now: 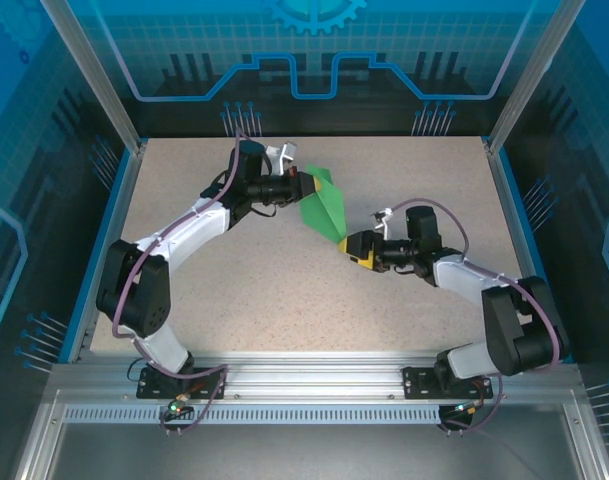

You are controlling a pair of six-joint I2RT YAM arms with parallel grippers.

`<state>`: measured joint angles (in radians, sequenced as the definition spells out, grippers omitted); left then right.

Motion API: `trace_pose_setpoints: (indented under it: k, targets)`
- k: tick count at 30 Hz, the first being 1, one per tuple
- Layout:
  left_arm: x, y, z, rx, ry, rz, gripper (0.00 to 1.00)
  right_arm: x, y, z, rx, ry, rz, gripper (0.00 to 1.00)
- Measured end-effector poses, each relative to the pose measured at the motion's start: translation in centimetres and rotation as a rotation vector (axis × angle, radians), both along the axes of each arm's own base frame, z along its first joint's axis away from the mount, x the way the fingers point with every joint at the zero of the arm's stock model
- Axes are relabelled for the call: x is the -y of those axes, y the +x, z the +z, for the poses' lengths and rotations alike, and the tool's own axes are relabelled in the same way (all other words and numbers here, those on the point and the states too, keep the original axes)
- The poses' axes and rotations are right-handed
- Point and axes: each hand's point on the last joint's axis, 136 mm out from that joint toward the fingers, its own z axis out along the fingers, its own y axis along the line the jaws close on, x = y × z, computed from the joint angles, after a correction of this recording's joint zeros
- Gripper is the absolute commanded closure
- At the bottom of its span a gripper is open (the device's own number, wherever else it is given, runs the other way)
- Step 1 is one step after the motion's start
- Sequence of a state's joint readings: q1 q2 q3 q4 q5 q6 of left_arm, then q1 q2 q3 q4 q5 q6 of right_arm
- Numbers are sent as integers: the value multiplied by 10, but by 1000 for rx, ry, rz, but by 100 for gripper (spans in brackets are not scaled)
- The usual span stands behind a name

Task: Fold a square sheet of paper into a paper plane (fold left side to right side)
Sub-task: Turn over the paper at the center of the table.

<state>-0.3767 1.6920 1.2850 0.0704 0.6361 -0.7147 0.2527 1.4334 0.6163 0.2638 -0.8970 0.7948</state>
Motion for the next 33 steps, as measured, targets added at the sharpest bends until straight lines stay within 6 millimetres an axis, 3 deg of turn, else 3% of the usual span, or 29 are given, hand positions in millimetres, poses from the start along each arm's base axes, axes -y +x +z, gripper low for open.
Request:
trace_pose_setpoints:
  k: [5, 13, 20, 25, 33]
  targets:
    - [2, 0, 7, 0, -35, -4, 94, -14, 4, 10, -6, 61, 26, 26]
    - [3, -4, 0, -29, -52, -12, 94, -21, 22, 45, 60, 133, 24, 50]
    - [3, -6, -5, -38, -56, -18, 93, -21, 25, 49, 52, 140, 13, 67]
    - [4, -6, -3, -31, -59, -21, 75, -19, 25, 48, 47, 124, 14, 84]
    - [-8, -13, -10, -20, 11, -8, 47, -13, 23, 41, 52, 22, -2, 91]
